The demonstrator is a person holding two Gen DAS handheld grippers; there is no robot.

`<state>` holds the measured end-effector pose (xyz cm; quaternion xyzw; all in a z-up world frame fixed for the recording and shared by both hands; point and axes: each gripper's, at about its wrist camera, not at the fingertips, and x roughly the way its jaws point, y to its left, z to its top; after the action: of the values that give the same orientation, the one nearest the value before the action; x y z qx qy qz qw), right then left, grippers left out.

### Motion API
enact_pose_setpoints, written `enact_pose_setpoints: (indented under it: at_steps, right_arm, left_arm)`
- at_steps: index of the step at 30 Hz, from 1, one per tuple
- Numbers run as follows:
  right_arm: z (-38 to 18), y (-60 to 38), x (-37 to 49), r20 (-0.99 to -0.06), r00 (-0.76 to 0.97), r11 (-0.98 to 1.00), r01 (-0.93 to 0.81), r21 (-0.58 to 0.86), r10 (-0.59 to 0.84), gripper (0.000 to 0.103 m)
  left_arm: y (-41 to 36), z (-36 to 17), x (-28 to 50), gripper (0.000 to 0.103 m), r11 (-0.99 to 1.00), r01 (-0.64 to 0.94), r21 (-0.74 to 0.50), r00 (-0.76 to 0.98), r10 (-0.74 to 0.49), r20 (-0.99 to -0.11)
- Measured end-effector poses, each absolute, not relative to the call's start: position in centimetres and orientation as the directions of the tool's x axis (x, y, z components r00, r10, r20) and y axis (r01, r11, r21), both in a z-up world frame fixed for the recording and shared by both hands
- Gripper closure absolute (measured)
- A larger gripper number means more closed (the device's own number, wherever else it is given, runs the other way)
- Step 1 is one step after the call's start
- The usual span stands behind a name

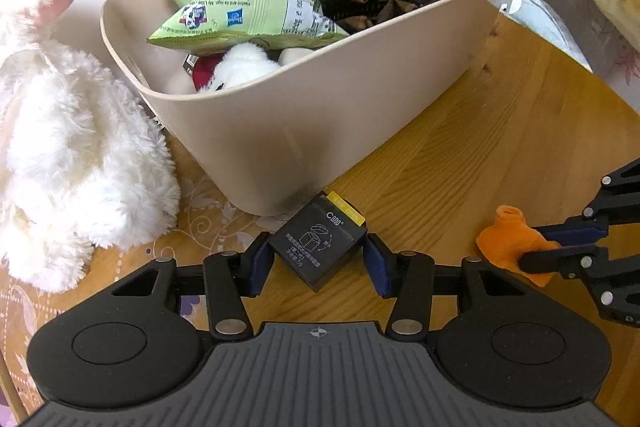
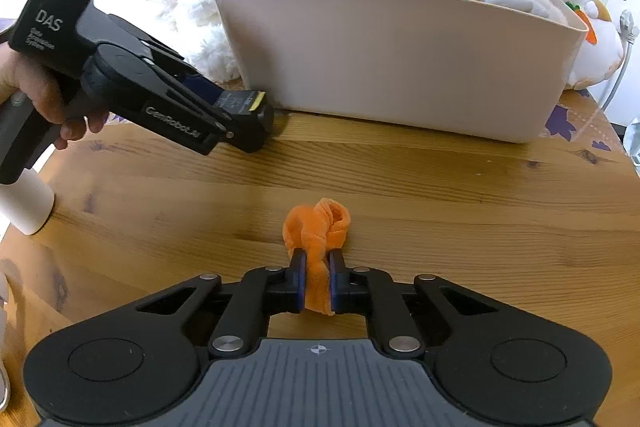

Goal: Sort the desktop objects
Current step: 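Carry the black box with the left tool while the right carries the orange sock over the bin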

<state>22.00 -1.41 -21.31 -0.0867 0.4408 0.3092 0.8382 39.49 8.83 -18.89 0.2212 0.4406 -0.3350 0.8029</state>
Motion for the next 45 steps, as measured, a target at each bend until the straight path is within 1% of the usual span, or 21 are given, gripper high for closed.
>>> enact_pose_setpoints:
  at_steps: [9, 10, 12, 19, 25, 28, 36, 38, 42, 45]
  right_arm:
    - [-19.0, -4.1, 22.7, -0.773, 0.436, 0.780, -0.615, 0.117, 0.460, 0.093]
    - [-18.6, -4.5, 22.9, -0.770, 0.442, 0.777, -0.620, 0.109, 0.461, 0.093]
    - [-17.7, -5.1, 23.3, -0.758, 0.458, 0.775, -0.625, 0.096, 0.464, 0.093]
    - [-14.6, -8.0, 25.1, -0.705, 0.515, 0.782, -0.617, 0.089, 0.487, 0.093]
    - [-11.7, -9.5, 27.1, -0.658, 0.576, 0.784, -0.620, 0.036, 0.486, 0.093]
    - [-10.2, -10.0, 28.4, -0.632, 0.606, 0.781, -0.625, -0.003, 0.483, 0.093]
    - [-6.6, -9.9, 32.3, -0.574, 0.660, 0.788, -0.614, -0.040, 0.485, 0.093]
    - [-6.2, -9.4, 33.5, -0.569, 0.669, 0.795, -0.605, -0.042, 0.478, 0.093]
    - [-6.1, -8.1, 35.9, -0.574, 0.678, 0.801, -0.595, -0.063, 0.458, 0.093]
    - [-6.3, -7.3, 37.4, -0.585, 0.678, 0.808, -0.585, -0.063, 0.445, 0.093]
  left_arm:
    - [8.3, -15.6, 38.2, 0.053, 0.676, 0.733, 0.074, 0.414, -0.357, -0.838]
    - [7.1, -15.6, 37.4, 0.053, 0.676, 0.733, 0.076, 0.417, -0.358, -0.836]
    - [7.2, -14.0, 36.1, 0.053, 0.679, 0.730, 0.077, 0.427, -0.366, -0.827]
    - [6.5, -11.6, 34.0, 0.053, 0.688, 0.719, 0.093, 0.468, -0.381, -0.798]
    - [6.5, -8.9, 33.1, 0.053, 0.707, 0.703, 0.077, 0.504, -0.418, -0.756]
    - [6.1, -7.7, 33.3, 0.053, 0.709, 0.701, 0.082, 0.521, -0.430, -0.737]
    - [4.3, -4.6, 35.5, 0.053, 0.749, 0.659, 0.064, 0.590, -0.463, -0.662]
    - [3.5, -4.4, 36.5, 0.053, 0.770, 0.635, 0.064, 0.612, -0.451, -0.650]
    - [2.2, -4.7, 38.4, 0.053, 0.809, 0.588, 0.006, 0.620, -0.446, -0.645]
    - [1.0, -5.3, 39.7, 0.053, 0.828, 0.560, 0.005, 0.633, -0.424, -0.648]
